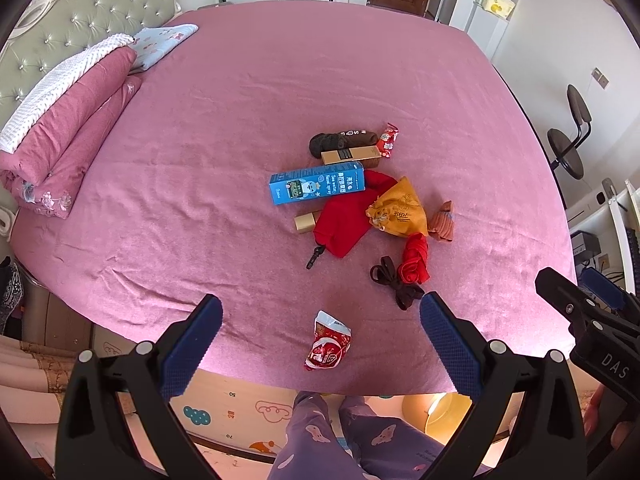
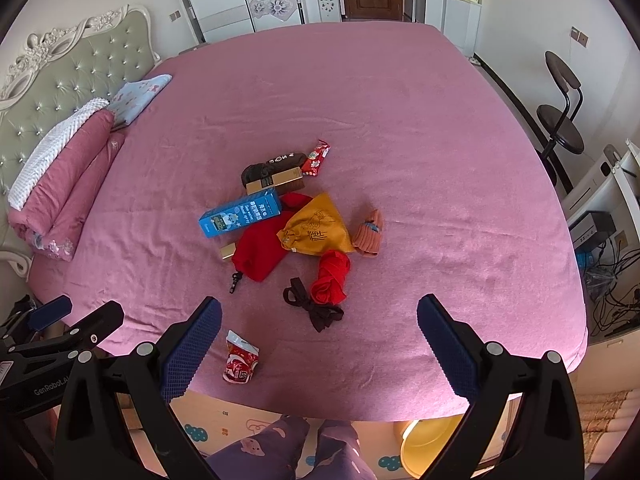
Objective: Collect trash
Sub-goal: 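Move both grippers over the bed toward the scattered items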
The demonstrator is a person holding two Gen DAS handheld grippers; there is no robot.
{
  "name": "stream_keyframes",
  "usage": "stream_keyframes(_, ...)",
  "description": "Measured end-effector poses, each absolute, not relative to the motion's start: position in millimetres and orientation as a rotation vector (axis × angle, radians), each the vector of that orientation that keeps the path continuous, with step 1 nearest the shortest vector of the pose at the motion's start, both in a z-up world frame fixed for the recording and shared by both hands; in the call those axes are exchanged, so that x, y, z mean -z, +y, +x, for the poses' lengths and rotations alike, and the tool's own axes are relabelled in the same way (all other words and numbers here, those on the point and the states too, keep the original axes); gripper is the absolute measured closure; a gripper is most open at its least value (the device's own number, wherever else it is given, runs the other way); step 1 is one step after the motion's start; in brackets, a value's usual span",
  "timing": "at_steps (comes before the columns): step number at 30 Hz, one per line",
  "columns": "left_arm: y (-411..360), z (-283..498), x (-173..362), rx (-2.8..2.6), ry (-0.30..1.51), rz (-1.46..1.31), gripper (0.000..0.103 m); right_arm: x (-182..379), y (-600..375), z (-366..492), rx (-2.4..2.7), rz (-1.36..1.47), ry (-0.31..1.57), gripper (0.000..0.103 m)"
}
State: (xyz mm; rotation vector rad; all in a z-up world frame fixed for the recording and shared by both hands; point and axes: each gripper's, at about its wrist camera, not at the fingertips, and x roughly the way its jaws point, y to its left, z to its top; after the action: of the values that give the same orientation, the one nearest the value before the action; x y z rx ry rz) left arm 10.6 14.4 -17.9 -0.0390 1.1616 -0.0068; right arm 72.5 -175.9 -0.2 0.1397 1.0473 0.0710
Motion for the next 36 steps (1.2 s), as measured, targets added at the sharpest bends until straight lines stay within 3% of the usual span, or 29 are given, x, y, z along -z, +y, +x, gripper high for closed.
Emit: stream_keyframes(36, 15, 5, 29, 0.039, 1.199, -0.066, 0.004, 7, -179, 68, -0.066, 0.162, 1.068, 0.009)
